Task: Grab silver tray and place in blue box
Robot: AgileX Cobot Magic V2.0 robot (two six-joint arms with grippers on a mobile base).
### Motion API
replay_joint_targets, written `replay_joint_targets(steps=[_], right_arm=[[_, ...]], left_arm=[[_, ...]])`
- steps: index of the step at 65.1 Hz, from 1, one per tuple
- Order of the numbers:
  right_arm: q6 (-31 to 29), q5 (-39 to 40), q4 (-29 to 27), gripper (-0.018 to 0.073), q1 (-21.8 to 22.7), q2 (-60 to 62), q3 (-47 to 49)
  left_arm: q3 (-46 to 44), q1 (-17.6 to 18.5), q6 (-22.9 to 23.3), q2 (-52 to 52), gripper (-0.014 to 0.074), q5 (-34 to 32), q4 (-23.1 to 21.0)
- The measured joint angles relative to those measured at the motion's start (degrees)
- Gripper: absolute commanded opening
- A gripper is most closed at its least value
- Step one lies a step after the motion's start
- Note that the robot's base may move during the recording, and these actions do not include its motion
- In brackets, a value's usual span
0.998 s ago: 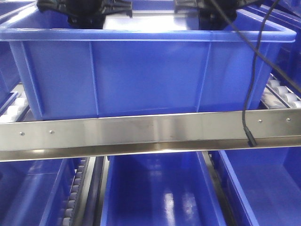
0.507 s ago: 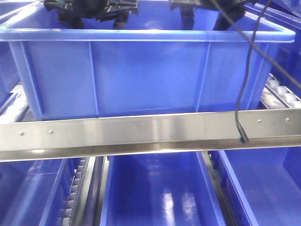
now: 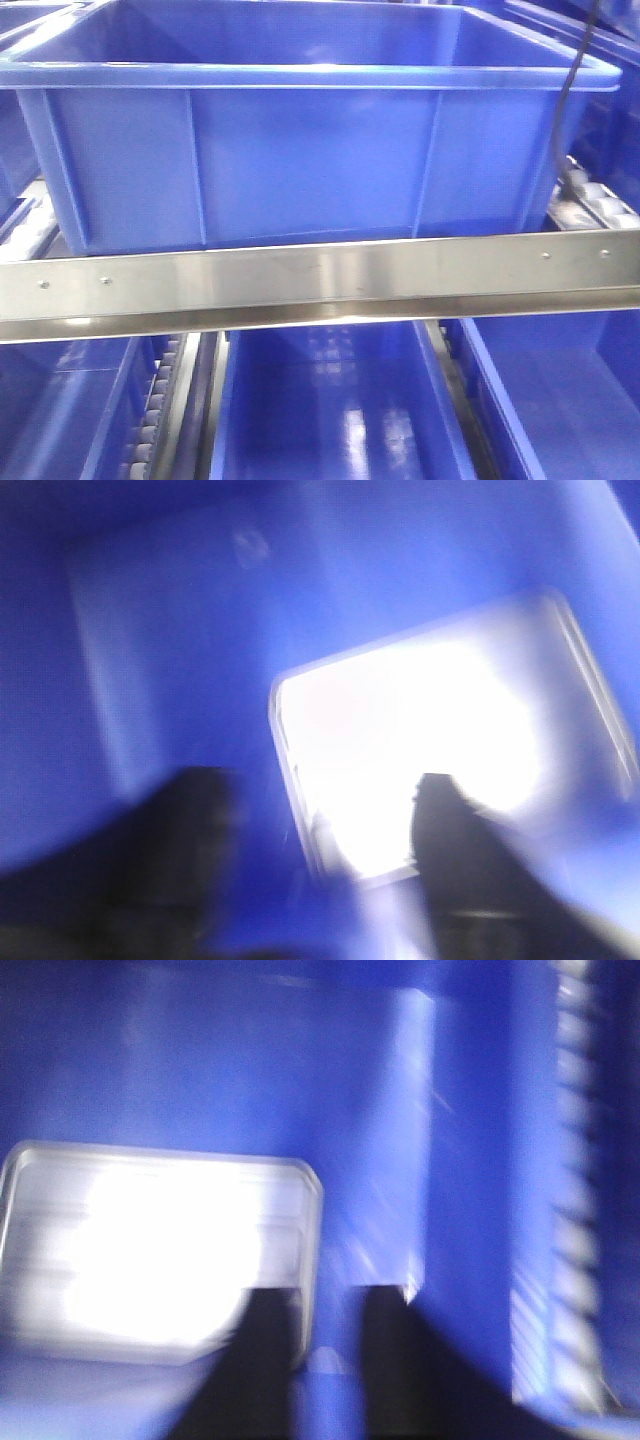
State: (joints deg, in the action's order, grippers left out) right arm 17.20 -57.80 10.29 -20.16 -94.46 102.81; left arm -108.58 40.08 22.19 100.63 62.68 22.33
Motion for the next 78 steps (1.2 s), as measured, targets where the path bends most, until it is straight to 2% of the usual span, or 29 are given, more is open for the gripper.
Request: replay_joint_targets(steps=[6, 14, 22, 33, 41, 52, 68, 78], right_arm=[[-0.7, -0.3, 0.0, 0.0056, 0.0, 3.8, -3.7], [-1.8, 1.2, 0.0, 0.0056, 0.0, 9.7, -11.2], [-2.1, 5.7, 0.0, 0.0056, 0.0, 17.4, -22.7], [-2.2, 12.8, 0.0, 0.0056, 0.0, 27.1, -38.9], [-2.2, 18.6, 0.0, 0.0056, 0.0, 34.6, -50.8], [-2.2, 23.8, 0.0, 0.0056, 0.0, 45.1, -62.3], [-2.2, 26.6, 0.0, 0.0056, 0.0, 60.8, -67.3], [-2.2, 27.6, 0.0, 0.0056, 0.0, 65.9, -67.3]], left_arm=[[5.7, 2.5, -0.8, -3.9, -0.0114, 0.5, 1.4], [15.1, 5.1, -0.4, -9.7, -0.0094, -1.8, 1.8], [25.6, 6.4, 3.3, -17.2, -0.0094, -7.3, 1.8], [36.7, 6.4, 6.3, -27.0, -0.0094, -14.8, 1.5], [44.1, 6.4, 6.6, -34.0, -0.0094, -19.4, 1.2], [54.1, 6.4, 6.6, -43.9, -0.0094, -25.9, 0.3], [66.5, 6.4, 6.6, -57.7, -0.0095, -36.5, 0.2], [68.9, 6.4, 6.6, -62.2, -0.0095, -37.5, 0.2]])
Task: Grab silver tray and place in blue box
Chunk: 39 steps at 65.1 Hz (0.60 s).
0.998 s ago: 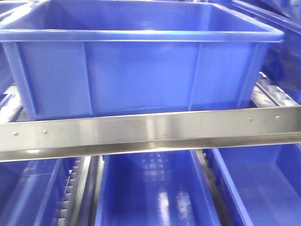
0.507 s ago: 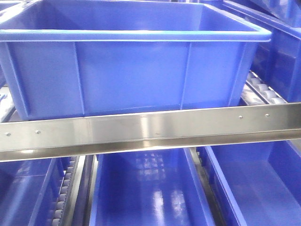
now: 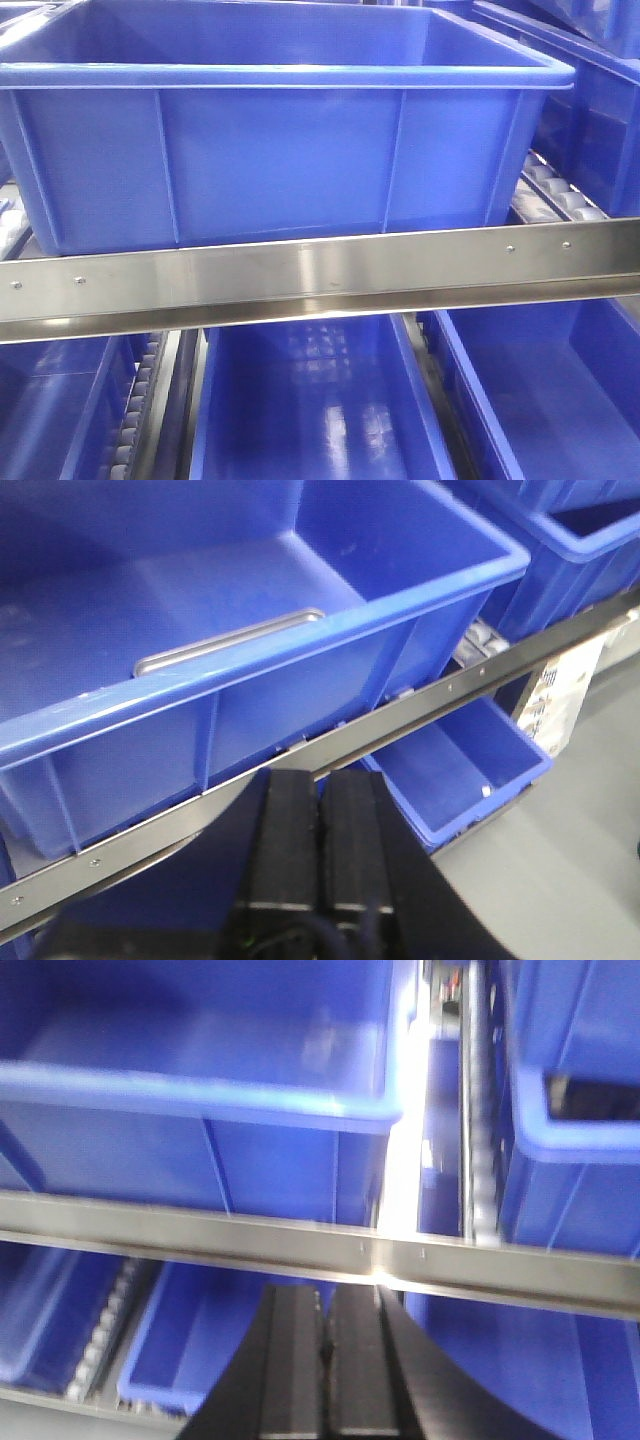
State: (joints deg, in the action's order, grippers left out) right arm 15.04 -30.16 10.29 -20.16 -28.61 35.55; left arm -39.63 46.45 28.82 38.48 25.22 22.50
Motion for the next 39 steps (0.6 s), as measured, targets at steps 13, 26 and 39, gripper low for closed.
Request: replay_joint_targets(steps=[13, 26, 39], right_arm=[[0.0, 0.0, 0.0, 0.0056, 0.0, 0.4, 0.0], [0.0, 0.0, 0.0, 0.0056, 0.0, 0.4, 0.0], [0.0, 0.0, 0.0, 0.0056, 0.0, 0.4, 0.0]], left_arm=[[0.3, 0.0, 0.1, 0.2, -0.0095, -0.3, 0.0], [0.3, 0.0, 0.1, 0.6, -0.0095, -0.4, 0.0], [0.3, 0.0, 0.1, 0.7, -0.0095, -0.4, 0.0]])
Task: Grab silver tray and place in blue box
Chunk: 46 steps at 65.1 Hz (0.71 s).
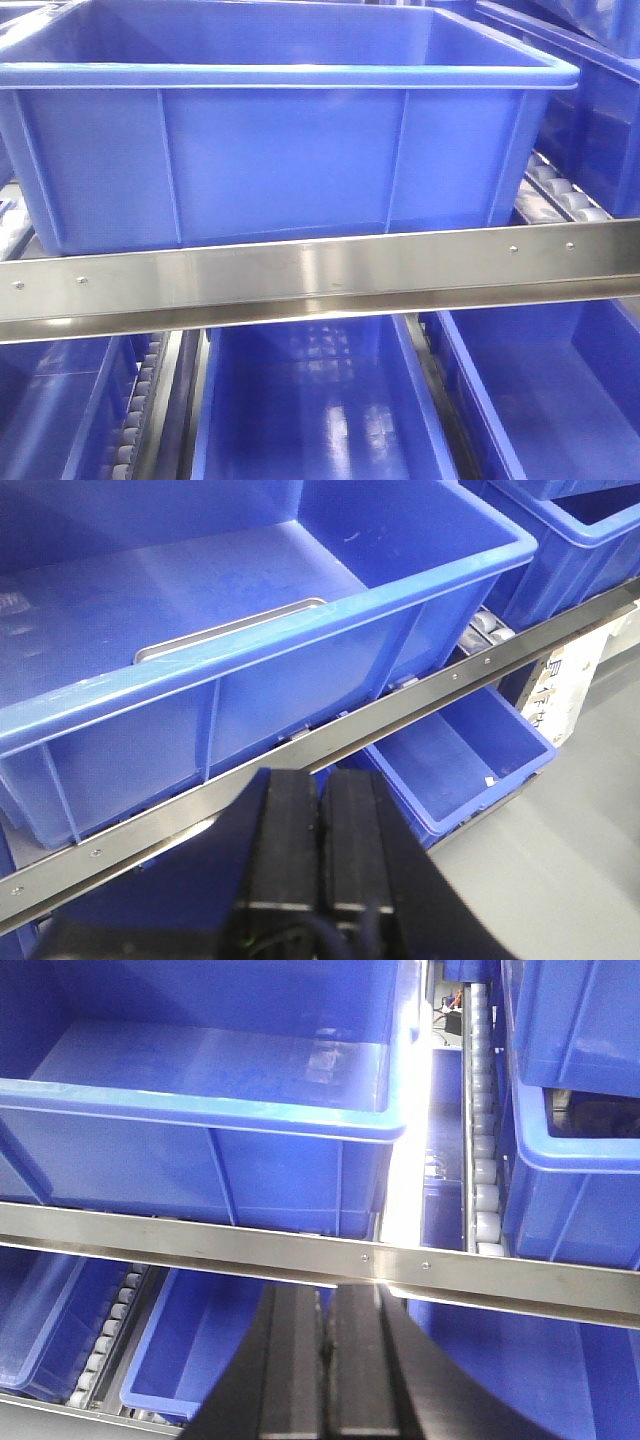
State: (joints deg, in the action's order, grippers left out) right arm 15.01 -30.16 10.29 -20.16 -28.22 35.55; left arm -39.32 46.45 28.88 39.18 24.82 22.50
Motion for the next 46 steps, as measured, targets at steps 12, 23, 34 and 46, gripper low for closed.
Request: replay_joint_targets(steps=[12, 23, 34, 46], right_arm=[[0.0, 0.0, 0.0, 0.0056, 0.0, 0.0, 0.0], [0.0, 0.0, 0.0, 0.0056, 0.0, 0.0, 0.0], [0.0, 0.0, 0.0, 0.0056, 0.0, 0.0, 0.0], [0.0, 0.0, 0.0, 0.0056, 0.0, 0.0, 0.0]], left_arm=[[0.9, 0.0, -0.4, -0.1, -0.0095, -0.1, -0.1], [5.5, -5.3, -10.5, -5.0, -0.0095, -1.2, -7.1], [14.5, -16.0, -22.4, -15.4, -0.0095, -7.3, -15.3], [27.2, -28.8, -29.8, -28.0, -0.0095, -14.6, -22.9]])
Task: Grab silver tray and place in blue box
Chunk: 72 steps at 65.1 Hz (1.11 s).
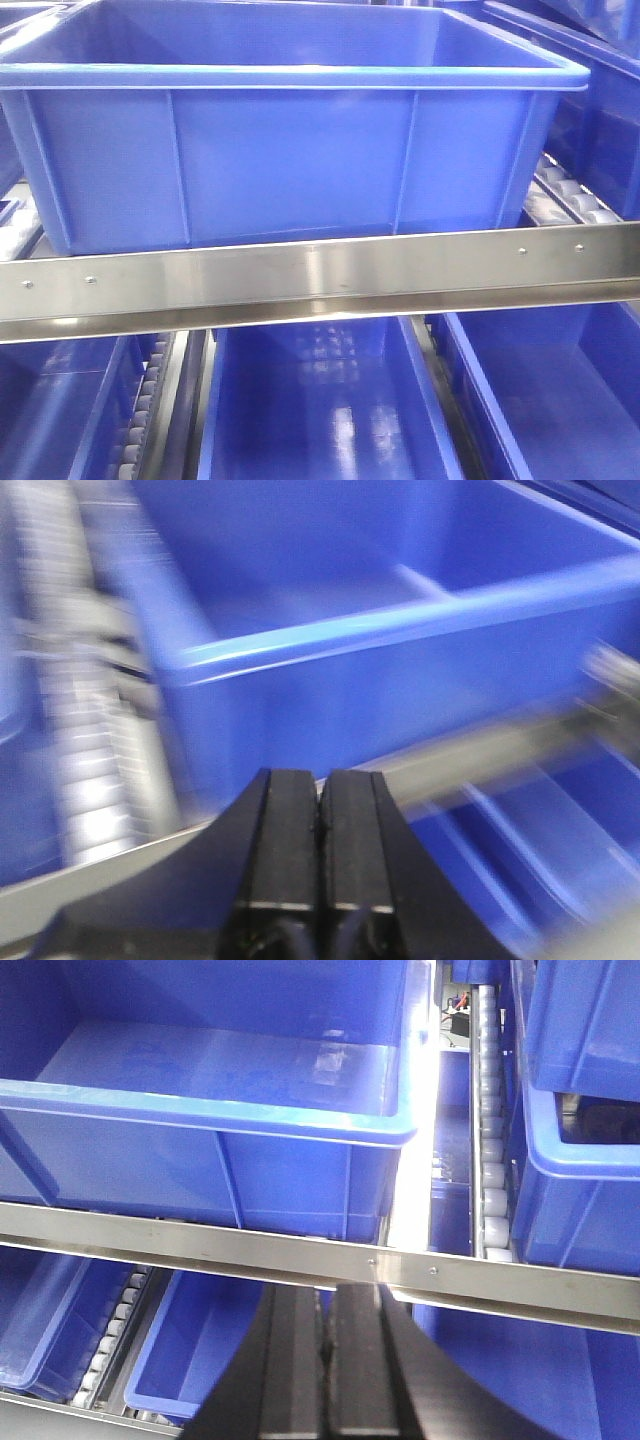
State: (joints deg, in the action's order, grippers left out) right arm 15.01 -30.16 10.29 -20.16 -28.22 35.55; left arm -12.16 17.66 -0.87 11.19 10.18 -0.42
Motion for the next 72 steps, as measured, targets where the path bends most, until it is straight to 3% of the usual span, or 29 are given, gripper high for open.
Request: replay_joint_targets(steps=[12, 25, 36, 72], right_arm=[[0.0, 0.0, 0.0, 0.0056, 0.0, 0.0, 0.0], [0.0, -0.1, 0.0, 0.0056, 0.0, 0.0, 0.0], [-0.1, -0.1, 0.0, 0.0056, 0.0, 0.0, 0.0], [-0.1, -0.1, 0.0, 0.0056, 0.0, 0.0, 0.0]], left_arm=[[11.2, -10.5, -1.6, -10.5, -0.0095, -3.1, -4.1], [13.9, -17.7, -1.9, -11.7, -0.0094, -3.0, -7.4], [13.9, -18.3, -1.9, -11.8, -0.0095, -3.4, -10.6], [13.9, -18.3, -1.9, -11.8, -0.0095, -3.4, -10.9]])
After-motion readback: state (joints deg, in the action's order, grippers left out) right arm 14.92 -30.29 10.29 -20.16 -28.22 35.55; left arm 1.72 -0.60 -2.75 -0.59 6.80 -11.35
